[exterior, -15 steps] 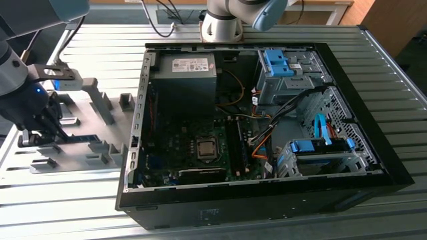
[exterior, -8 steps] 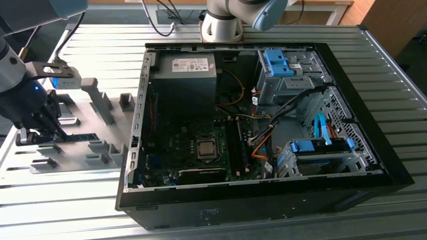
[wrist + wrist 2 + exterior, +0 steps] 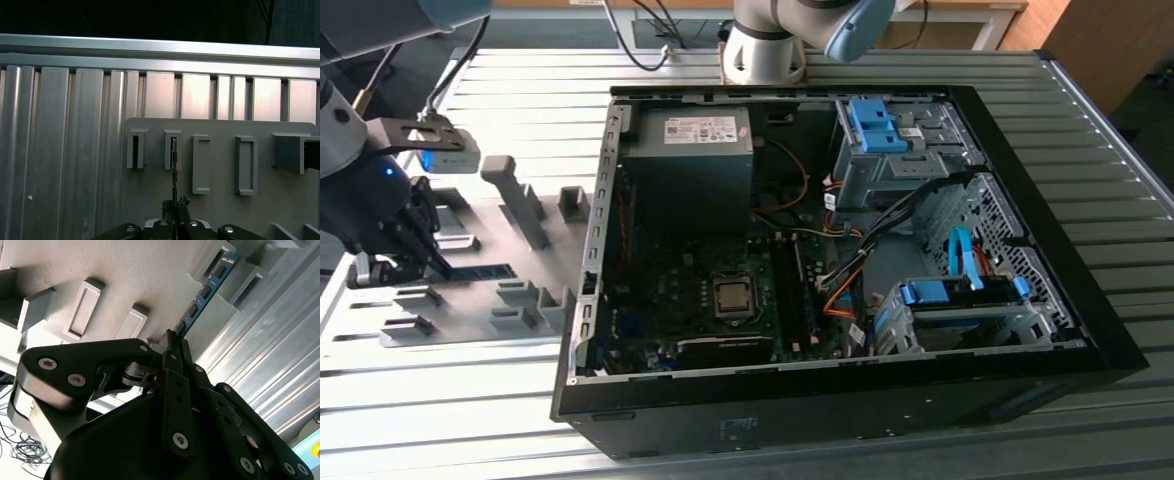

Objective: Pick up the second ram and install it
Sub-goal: 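Pick up the second ram and move it above second insertion slot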

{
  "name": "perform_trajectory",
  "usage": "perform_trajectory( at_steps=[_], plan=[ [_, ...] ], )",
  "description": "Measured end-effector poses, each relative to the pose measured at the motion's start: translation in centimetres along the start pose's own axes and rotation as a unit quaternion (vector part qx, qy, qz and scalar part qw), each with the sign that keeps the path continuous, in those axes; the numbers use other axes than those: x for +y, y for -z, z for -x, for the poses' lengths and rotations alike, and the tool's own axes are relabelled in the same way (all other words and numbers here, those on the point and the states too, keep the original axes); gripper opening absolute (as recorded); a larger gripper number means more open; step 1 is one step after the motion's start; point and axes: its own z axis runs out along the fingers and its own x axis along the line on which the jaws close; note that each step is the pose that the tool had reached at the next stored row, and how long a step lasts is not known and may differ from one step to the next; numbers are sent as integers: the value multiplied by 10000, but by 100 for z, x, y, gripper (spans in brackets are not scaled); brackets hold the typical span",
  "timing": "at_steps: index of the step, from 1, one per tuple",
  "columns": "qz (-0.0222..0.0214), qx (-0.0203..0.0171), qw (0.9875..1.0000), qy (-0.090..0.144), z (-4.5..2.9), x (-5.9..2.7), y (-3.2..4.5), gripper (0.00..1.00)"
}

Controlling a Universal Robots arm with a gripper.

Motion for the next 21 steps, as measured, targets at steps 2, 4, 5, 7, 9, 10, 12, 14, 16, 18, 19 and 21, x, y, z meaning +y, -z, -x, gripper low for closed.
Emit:
perform_trajectory(
  at_steps=[2, 4, 5, 7, 9, 10, 12, 14, 16, 18, 19, 21],
  plan=[
    [1, 1, 10000, 0, 0, 0, 12, 14],
    [2, 2, 10000, 0, 0, 1, 19, 14],
    [2, 2, 10000, 0, 0, 1, 23, 14],
    [2, 1, 10000, 0, 0, 1, 31, 14],
    [2, 2, 10000, 0, 1, 1, 42, 14],
    [1, 1, 10000, 0, 1, 1, 46, 14],
    [1, 2, 10000, 0, 1, 1, 56, 14],
    [1, 2, 10000, 0, 2, 1, 66, 14],
    [1, 2, 10000, 0, 2, 1, 77, 14],
    [1, 2, 10000, 0, 2, 1, 87, 14],
    [1, 2, 10000, 0, 2, 2, 92, 14],
    [1, 2, 10000, 0, 3, 2, 102, 14]
  ],
)
